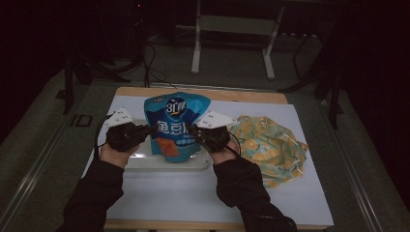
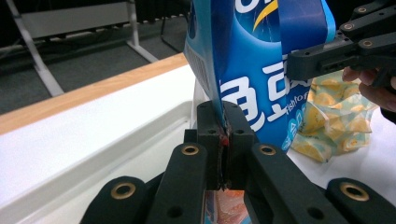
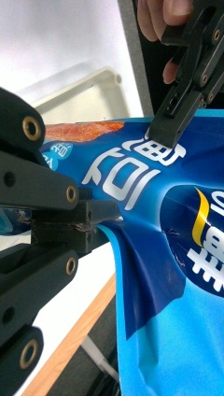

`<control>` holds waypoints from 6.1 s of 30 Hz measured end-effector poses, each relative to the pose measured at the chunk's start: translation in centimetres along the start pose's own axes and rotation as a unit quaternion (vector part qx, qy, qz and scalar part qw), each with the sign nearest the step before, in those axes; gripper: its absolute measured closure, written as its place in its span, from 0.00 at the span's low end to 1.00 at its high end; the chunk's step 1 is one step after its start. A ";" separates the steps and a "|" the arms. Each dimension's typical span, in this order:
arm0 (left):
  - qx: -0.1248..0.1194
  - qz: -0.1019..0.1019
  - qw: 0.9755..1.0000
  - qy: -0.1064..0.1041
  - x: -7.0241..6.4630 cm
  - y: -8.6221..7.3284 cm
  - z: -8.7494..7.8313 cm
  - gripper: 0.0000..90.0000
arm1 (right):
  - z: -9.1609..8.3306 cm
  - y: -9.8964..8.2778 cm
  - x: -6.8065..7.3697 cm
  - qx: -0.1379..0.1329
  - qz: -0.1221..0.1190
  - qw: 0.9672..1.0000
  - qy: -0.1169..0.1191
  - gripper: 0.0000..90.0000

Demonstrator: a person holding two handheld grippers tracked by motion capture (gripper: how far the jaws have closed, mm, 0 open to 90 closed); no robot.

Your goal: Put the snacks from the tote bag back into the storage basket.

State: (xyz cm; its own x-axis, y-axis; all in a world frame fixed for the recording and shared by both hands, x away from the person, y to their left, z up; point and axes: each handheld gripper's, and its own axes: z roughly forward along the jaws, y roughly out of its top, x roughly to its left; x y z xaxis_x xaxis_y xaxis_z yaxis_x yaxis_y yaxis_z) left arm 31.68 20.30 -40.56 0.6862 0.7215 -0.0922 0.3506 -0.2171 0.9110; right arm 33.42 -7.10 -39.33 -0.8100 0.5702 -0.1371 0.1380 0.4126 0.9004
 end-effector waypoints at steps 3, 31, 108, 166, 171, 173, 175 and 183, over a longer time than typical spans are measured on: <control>-0.004 -0.006 1.000 -0.007 0.1 -0.7 0.6 0.99 | 0.1 -0.5 0.0 0.005 -0.004 1.000 -0.004 1.00; -0.013 -0.006 0.999 -0.032 0.2 -3.9 2.4 0.97 | 0.4 -4.3 -0.4 0.003 0.018 1.000 0.007 0.99; -0.016 -0.030 0.997 -0.064 -7.6 -7.4 -1.0 0.15 | -9.5 -10.1 -2.8 0.012 0.065 0.998 0.018 0.21; 0.021 0.015 0.994 -0.110 -9.7 -9.8 4.2 0.15 | -17.8 -18.6 -5.0 -0.018 0.095 0.990 -0.103 0.18; 0.024 0.017 0.993 -0.110 -9.9 -9.9 4.1 0.15 | -17.8 -18.7 -4.9 -0.022 0.094 0.990 -0.101 0.18; 0.025 0.019 0.994 -0.106 -10.0 -10.0 4.1 0.15 | -17.8 -18.7 -4.9 -0.023 0.091 0.990 -0.101 0.18; 0.024 0.019 0.994 -0.107 -10.0 -10.0 4.0 0.15 | -17.7 -18.8 -4.9 -0.022 0.090 0.991 -0.101 0.18; 0.021 0.014 0.995 -0.102 -9.7 -10.2 3.8 0.15 | -17.9 -18.8 -5.0 -0.030 0.090 0.990 -0.105 0.18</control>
State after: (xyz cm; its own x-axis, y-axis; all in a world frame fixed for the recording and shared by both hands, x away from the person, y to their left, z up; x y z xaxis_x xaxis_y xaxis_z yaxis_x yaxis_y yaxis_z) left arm 23.89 13.05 -50.50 0.8094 0.5679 -0.1497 0.3524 -0.2657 0.8973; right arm 24.67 -30.47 -48.18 -0.6378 0.7687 -0.0486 0.2302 0.2505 0.9403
